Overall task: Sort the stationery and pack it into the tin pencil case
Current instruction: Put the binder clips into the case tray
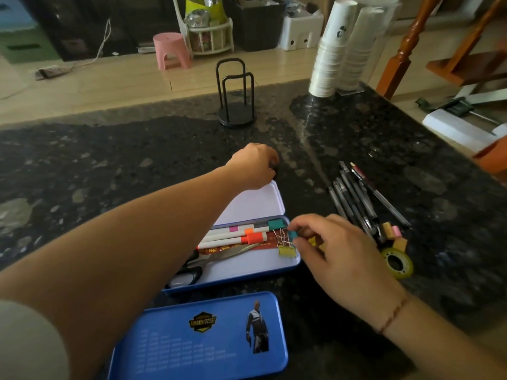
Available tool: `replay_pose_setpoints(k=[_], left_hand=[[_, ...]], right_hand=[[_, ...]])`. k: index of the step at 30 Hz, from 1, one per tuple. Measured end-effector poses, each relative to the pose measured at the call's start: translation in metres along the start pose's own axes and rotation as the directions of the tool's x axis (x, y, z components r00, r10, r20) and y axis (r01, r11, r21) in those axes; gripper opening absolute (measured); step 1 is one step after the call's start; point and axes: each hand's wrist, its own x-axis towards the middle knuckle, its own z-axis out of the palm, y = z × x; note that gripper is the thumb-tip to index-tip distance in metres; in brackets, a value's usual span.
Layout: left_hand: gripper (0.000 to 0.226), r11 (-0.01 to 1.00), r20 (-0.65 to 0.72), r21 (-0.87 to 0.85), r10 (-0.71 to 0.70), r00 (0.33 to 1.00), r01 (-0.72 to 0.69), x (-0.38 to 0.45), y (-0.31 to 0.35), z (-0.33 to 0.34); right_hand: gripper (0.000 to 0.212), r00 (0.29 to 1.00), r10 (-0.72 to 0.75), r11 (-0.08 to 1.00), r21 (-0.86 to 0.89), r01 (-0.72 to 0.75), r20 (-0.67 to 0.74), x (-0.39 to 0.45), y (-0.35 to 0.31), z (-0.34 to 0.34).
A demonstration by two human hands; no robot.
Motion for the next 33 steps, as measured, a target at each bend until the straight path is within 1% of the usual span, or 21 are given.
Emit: replay_pose_setpoints(k=[2, 5, 7, 9, 10, 11, 13, 15, 16, 18, 20, 22, 23, 27, 31, 33], left_hand=[[0.030, 1.000, 0.019, -0.024, -0.010, 1.000, 0.010, 0.003, 0.002, 0.000], [0.028, 0.999, 0.024, -0.039, -0.028, 0.999, 0.029, 0.007, 0.003, -0.001], [0.025, 1.000, -0.004, -0.004, -0.022, 1.000, 0.022, 0.005, 0.004, -0.001], [0.024, 0.999, -0.064, 0.039, -0.002, 0.998, 0.005, 0.002, 0.005, -0.003], [0.024, 0.999, -0.097, 0.032, 0.015, 0.995, -0.012, -0.001, 0.007, -0.004], [0.023, 0.999, -0.126, 0.009, 0.034, 0.991, -0.033, -0.004, 0.008, -0.006], [0.023, 0.995, -0.193, -0.071, 0.059, 0.979, -0.074, -0.012, 0.013, -0.011], [0.024, 0.980, -0.266, -0.183, 0.032, 0.964, -0.083, -0.025, 0.016, -0.020], [0.024, 0.968, -0.290, -0.242, 0.001, 0.957, -0.074, -0.033, 0.016, -0.024], [0.024, 0.930, -0.305, -0.365, -0.083, 0.949, -0.036, -0.051, 0.011, -0.029], [0.023, 0.874, -0.288, -0.486, -0.165, 0.943, 0.005, -0.070, 0.002, -0.033], [0.023, 0.830, -0.278, -0.557, -0.222, 0.935, 0.031, -0.088, -0.006, -0.035], [0.023, 0.819, -0.275, -0.572, -0.237, 0.932, 0.040, -0.096, -0.008, -0.036], [0.021, 0.828, -0.260, -0.558, -0.242, 0.935, 0.059, -0.118, -0.012, -0.035], [0.019, 0.811, -0.271, -0.582, -0.263, 0.926, 0.060, -0.124, -0.012, -0.032], [0.019, 0.812, -0.265, -0.582, -0.247, 0.932, 0.050, -0.126, -0.012, -0.030]], right_hand=[[0.023, 0.999, -0.040, 0.998, -0.051, 0.040, 0.000, -0.004, 0.000, 0.001], [0.019, 0.995, -0.082, 0.995, -0.054, 0.079, -0.049, -0.004, 0.004, 0.004], [0.016, 0.994, -0.088, 0.996, -0.001, 0.088, -0.066, -0.004, 0.007, 0.008], [0.015, 0.995, -0.080, 0.994, 0.070, 0.085, -0.066, -0.005, 0.007, 0.013], [0.015, 0.994, -0.082, 0.991, 0.098, 0.089, -0.072, -0.005, 0.007, 0.015], [0.015, 0.993, -0.088, 0.987, 0.127, 0.097, -0.080, -0.004, 0.007, 0.016], [0.018, 0.994, -0.069, 0.965, 0.246, 0.087, -0.080, -0.003, 0.007, 0.016], [0.021, 0.998, -0.027, 0.931, 0.362, 0.049, -0.064, -0.002, 0.007, 0.014], [0.022, 0.997, -0.023, 0.925, 0.376, 0.047, -0.067, -0.001, 0.006, 0.013], [0.023, 0.995, -0.063, 0.938, 0.337, 0.086, -0.078, 0.001, 0.003, 0.014], [0.024, 0.987, -0.144, 0.954, 0.256, 0.157, -0.069, 0.003, 0.001, 0.017], [0.024, 0.977, -0.205, 0.961, 0.178, 0.212, -0.055, 0.004, -0.001, 0.022], [0.026, 0.975, -0.213, 0.963, 0.158, 0.220, -0.060, 0.005, -0.002, 0.025], [0.038, 0.987, -0.139, 0.975, 0.164, 0.151, -0.080, 0.010, -0.012, 0.032], [0.038, 0.996, -0.078, 0.982, 0.168, 0.083, -0.036, 0.016, -0.020, 0.034], [0.037, 0.997, -0.070, 0.985, 0.159, 0.072, -0.018, 0.016, -0.021, 0.034]])
